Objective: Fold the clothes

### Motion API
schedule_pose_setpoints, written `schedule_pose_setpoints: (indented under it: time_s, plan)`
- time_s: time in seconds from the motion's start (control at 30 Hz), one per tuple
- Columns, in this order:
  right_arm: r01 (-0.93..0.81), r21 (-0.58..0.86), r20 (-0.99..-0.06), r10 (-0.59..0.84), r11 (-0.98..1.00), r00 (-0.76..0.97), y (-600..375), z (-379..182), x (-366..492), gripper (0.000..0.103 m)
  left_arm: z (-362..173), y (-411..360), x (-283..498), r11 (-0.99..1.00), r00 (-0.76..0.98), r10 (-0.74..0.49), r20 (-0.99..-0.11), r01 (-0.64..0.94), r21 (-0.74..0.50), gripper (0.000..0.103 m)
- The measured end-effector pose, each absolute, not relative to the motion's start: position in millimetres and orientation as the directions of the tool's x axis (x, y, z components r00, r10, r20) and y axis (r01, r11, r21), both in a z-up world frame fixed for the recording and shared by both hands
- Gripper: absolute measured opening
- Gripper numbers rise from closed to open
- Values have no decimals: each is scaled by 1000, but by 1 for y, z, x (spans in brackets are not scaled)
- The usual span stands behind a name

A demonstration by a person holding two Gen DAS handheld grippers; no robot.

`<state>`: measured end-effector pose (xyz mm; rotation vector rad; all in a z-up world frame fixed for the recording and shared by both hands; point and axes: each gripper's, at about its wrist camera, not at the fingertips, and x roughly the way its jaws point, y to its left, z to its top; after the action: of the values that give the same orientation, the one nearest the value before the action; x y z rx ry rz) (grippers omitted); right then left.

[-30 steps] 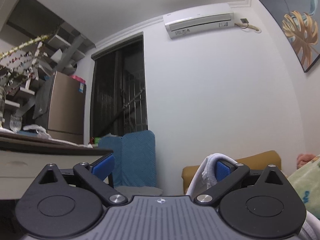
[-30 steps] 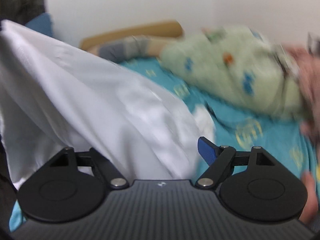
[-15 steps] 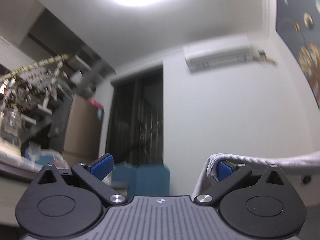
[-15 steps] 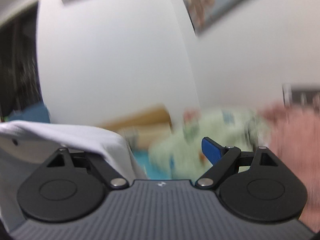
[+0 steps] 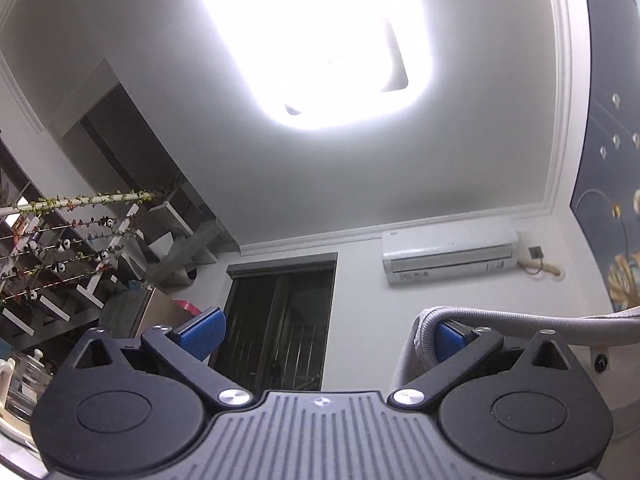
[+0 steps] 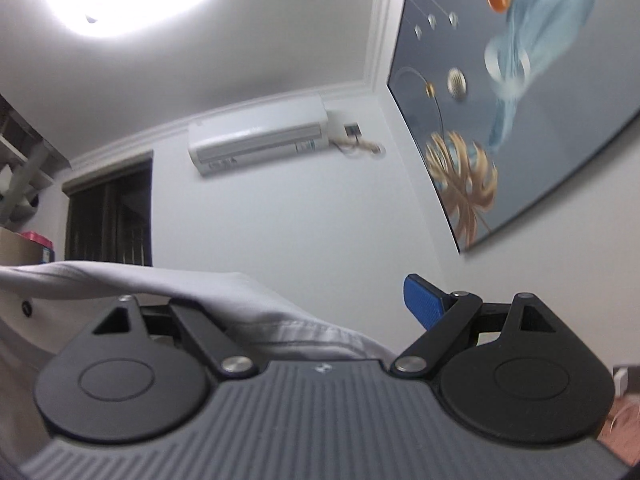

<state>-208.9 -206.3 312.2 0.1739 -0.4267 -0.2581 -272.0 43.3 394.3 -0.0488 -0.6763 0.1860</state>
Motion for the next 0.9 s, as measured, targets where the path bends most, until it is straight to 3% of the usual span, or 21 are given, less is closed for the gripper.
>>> schedule_pose_setpoints:
  time_s: [0.13,0.27,0.43,0.63,0.8,0.9]
  plan:
    - [217,188,397,-276,958,876,-212,314,-221,88,410,43,-283,988,784,153,601,-130,-81,103]
    - [226,161,392,-273,961,879,-219,309,-224,89,388,41,-255,993,833,114,542,-102,-52,103]
    - [231,134,270,-260,964,927,-229,263,-161,89,333,40,-169,996,906,89,415,-79,-41,103]
    - [253,55,101,-257,966,961,-236,199,-31,89,257,38,-16,994,965,101,243,-110,26,103]
    - [249,-48,-61,-251,967,966,-235,141,130,87,202,23,143,978,979,154,134,-171,122,103]
    - [246,-12,-138,-245,969,960,-242,100,229,87,155,15,242,974,983,177,54,-183,134,103]
